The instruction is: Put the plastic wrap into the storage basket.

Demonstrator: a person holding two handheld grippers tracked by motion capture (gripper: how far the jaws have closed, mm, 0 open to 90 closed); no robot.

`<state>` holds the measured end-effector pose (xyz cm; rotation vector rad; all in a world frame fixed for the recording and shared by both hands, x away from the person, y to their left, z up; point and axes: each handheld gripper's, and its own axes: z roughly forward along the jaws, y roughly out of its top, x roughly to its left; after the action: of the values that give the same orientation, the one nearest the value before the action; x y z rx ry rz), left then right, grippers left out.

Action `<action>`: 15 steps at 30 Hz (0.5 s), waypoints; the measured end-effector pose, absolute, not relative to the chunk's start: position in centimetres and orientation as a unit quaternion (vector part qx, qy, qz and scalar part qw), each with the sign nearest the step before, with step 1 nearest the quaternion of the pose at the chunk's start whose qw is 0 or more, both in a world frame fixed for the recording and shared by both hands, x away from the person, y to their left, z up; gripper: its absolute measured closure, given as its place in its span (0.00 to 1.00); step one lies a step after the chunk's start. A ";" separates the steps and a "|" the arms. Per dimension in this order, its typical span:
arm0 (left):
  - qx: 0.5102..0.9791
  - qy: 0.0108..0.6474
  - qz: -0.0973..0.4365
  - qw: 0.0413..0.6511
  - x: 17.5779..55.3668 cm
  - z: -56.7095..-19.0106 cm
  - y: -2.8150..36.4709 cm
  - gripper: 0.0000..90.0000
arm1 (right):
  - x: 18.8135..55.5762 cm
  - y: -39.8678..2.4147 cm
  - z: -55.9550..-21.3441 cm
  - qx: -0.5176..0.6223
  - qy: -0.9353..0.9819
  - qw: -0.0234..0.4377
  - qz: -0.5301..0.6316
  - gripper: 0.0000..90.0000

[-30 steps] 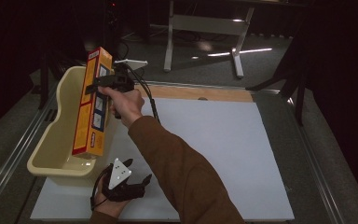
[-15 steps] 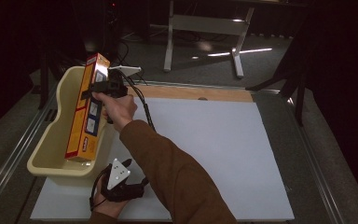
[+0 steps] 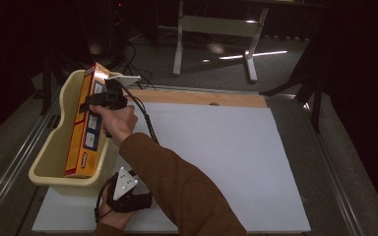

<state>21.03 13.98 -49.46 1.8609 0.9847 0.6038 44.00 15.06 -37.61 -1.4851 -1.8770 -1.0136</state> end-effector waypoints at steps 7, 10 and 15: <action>0.748 0.406 0.242 0.466 21.1 -49.5 14.1 0.19 | 44.4 14.8 -39.2 -0.572 -0.681 0.284 -0.358 0.43; 0.749 0.404 0.243 0.466 21.1 -49.5 14.1 0.19 | 44.7 14.9 -39.7 -0.581 -0.683 0.285 -0.340 0.42; 0.749 0.404 0.241 0.466 21.1 -49.5 14.2 0.19 | 44.7 15.1 -40.0 -0.587 -0.695 0.270 -0.314 0.41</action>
<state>21.09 14.15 -49.45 1.8382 0.9924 0.5925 44.74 15.14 -40.04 -1.5830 -1.8729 -0.8471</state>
